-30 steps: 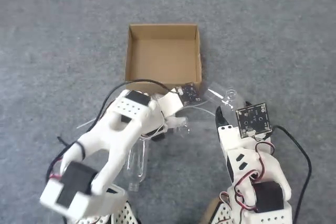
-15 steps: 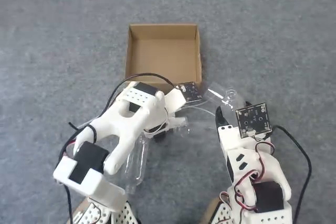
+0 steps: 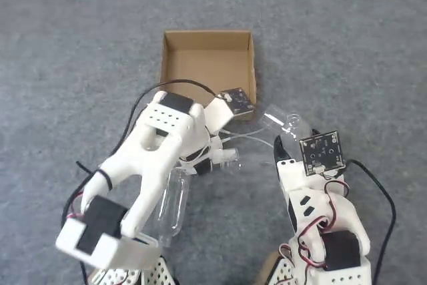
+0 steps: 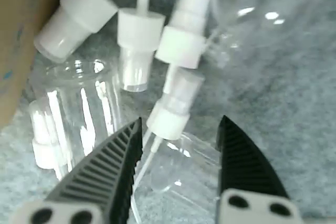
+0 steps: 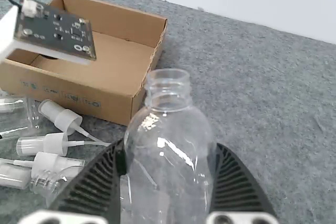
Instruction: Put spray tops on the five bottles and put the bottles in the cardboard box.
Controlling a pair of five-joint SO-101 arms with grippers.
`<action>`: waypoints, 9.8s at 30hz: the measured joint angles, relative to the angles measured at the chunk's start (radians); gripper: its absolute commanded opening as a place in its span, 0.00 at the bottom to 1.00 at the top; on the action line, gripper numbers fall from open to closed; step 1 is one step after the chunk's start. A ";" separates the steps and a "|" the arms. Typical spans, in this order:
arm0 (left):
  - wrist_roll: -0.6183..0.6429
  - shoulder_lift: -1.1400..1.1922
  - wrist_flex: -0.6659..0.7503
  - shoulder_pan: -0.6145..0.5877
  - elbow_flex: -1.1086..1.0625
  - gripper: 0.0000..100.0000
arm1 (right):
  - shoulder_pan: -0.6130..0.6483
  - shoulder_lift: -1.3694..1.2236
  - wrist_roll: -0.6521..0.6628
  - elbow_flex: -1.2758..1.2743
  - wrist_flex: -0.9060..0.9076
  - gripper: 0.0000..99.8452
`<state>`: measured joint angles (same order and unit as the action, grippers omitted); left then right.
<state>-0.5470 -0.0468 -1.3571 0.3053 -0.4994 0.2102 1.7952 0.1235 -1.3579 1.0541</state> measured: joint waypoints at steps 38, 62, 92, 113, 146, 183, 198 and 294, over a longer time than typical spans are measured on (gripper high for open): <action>0.015 0.083 0.265 0.025 -0.201 0.06 | 0.000 0.000 0.000 0.000 0.000 0.08; 0.103 0.097 0.003 0.008 0.140 0.01 | 0.000 0.000 0.000 0.000 0.000 0.08; 0.404 -0.473 0.025 -0.100 0.140 0.01 | 0.086 0.000 -0.213 0.000 -0.051 0.08; 0.632 -0.743 0.130 -0.100 0.140 0.01 | 0.204 -0.002 -0.140 -0.195 -0.333 0.08; 1.056 -0.809 0.434 -0.095 0.140 0.01 | 0.385 -0.002 -0.138 -0.226 -0.345 0.08; 1.123 -0.956 0.652 0.020 -0.123 0.01 | 0.445 -0.002 -0.138 -0.245 -0.376 0.08; 1.092 -0.999 0.738 0.052 -0.308 0.01 | 0.414 -0.002 -0.138 -0.245 -0.377 0.08; 0.747 -0.951 0.611 0.265 -0.450 0.11 | 0.404 0.008 -0.095 -0.275 -0.379 0.02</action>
<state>0.2002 -0.9981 -0.7465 0.5708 -0.9490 0.6137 1.8029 0.0284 -1.6326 0.6751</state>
